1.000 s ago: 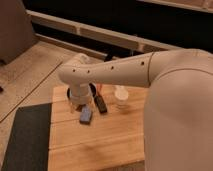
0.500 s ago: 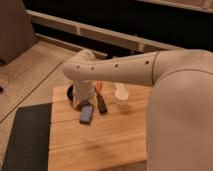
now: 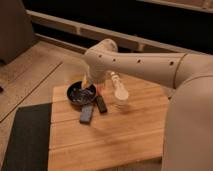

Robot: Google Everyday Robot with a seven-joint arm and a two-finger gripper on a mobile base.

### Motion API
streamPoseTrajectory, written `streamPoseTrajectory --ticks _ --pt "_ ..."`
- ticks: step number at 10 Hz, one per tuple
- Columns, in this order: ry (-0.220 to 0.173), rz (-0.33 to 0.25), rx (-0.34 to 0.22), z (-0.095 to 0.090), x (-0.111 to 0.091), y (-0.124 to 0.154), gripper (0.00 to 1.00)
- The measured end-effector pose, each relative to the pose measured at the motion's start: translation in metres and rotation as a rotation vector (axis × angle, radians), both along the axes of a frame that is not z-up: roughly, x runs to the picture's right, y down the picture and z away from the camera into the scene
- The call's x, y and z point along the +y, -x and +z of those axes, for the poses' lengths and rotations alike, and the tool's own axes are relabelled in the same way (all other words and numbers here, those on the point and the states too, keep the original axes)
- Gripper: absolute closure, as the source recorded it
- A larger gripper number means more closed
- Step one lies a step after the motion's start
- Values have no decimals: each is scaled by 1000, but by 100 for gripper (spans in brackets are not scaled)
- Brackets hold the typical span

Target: Place the pepper in the ceramic cup

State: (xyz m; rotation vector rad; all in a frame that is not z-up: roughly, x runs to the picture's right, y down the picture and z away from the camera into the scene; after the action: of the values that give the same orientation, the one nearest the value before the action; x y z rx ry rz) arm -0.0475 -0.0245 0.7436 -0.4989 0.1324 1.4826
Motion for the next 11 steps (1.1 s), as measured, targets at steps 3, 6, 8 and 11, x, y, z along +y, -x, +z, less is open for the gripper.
streamPoseTrajectory --ticks 3,6,8,11 --pt "-8 -3 -8 0 -3 1 35" --pt "-38 -27 12 4 -6 -3 35" --pt "-122 -47 39 14 -35 -10 35" --pt "-207 -69 1 40 -67 -9 35"
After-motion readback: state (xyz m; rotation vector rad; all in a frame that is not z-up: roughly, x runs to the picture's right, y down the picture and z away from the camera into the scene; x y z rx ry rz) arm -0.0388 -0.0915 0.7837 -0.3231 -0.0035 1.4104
